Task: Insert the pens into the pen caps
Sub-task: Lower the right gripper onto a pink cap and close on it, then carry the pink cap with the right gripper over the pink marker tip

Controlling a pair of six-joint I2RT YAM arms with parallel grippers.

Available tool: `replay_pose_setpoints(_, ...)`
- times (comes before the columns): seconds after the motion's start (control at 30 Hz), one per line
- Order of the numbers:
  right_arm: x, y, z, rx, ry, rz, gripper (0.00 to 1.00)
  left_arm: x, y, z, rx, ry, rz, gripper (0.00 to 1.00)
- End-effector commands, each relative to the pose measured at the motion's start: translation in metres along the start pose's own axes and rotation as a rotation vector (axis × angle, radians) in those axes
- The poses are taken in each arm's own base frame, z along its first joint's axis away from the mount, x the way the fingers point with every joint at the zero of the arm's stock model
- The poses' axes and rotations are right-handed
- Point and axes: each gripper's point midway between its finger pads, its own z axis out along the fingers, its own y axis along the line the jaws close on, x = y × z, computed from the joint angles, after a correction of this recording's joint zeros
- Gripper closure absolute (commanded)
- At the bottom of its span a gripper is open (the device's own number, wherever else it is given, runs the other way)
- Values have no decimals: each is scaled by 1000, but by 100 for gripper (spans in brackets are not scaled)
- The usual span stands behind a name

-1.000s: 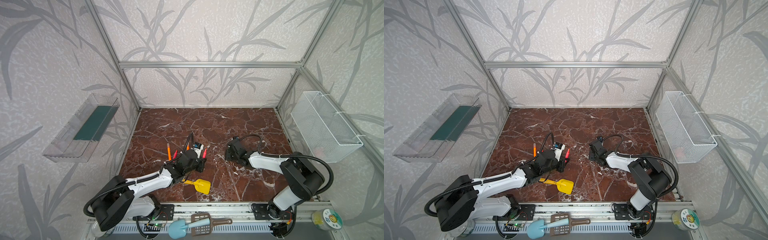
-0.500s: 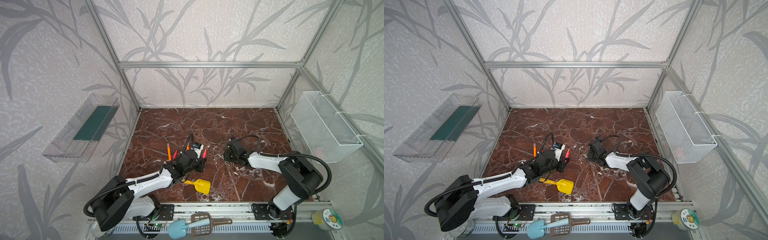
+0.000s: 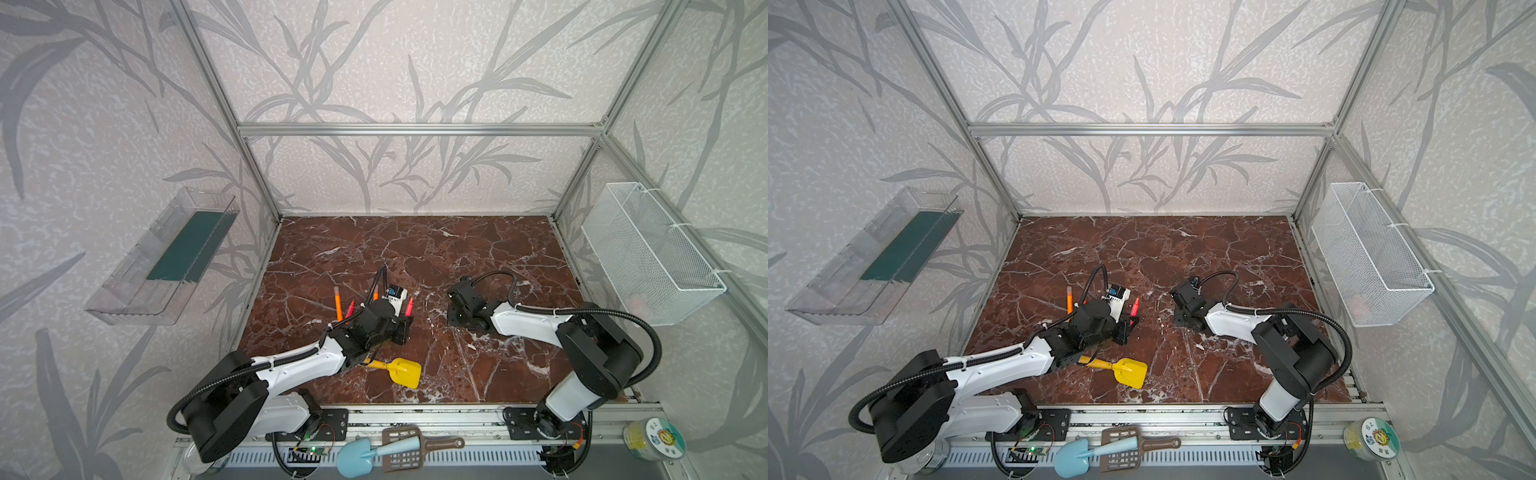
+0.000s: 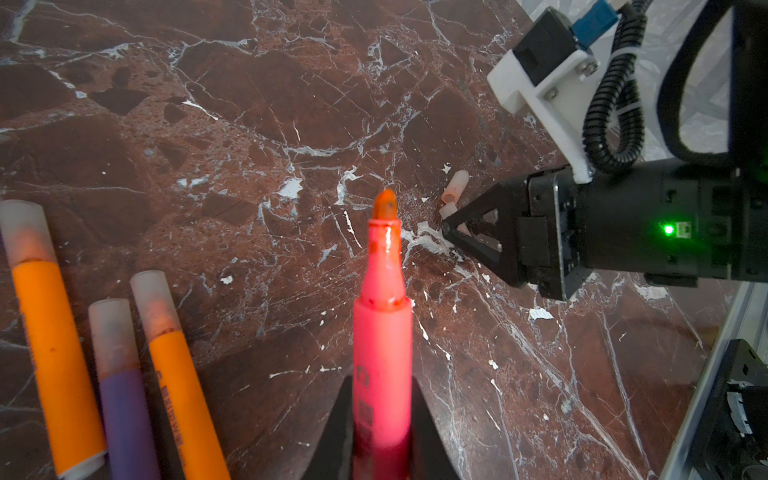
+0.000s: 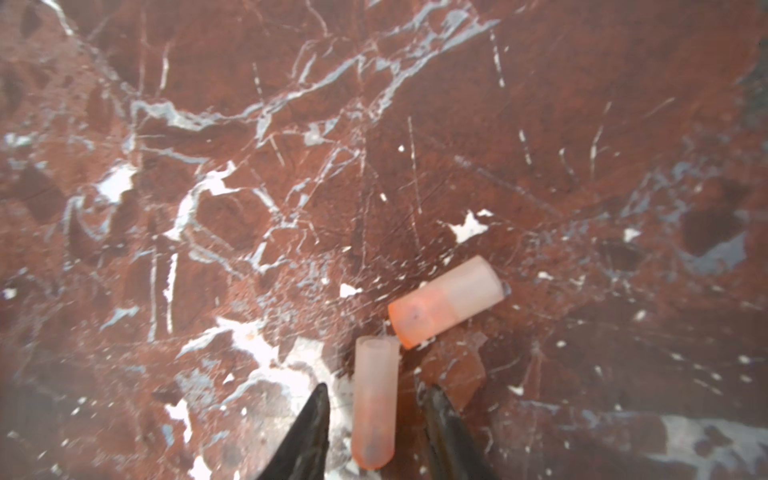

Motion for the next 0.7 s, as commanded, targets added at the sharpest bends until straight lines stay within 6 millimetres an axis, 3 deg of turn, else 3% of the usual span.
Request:
replay_pose_setpoints(0.0,3,-12,2,96,21,-34,64,-9,-5,-2,19,-30,-3,100)
replay_pose_setpoints(0.3,11,-12,13,118,56,-54,75,-8,-5,-1,23,-25,-2,100)
replay_pose_setpoints(0.67,10,-3,11,69,50,-42,94,-6,-11,-4,58,-19,6,100)
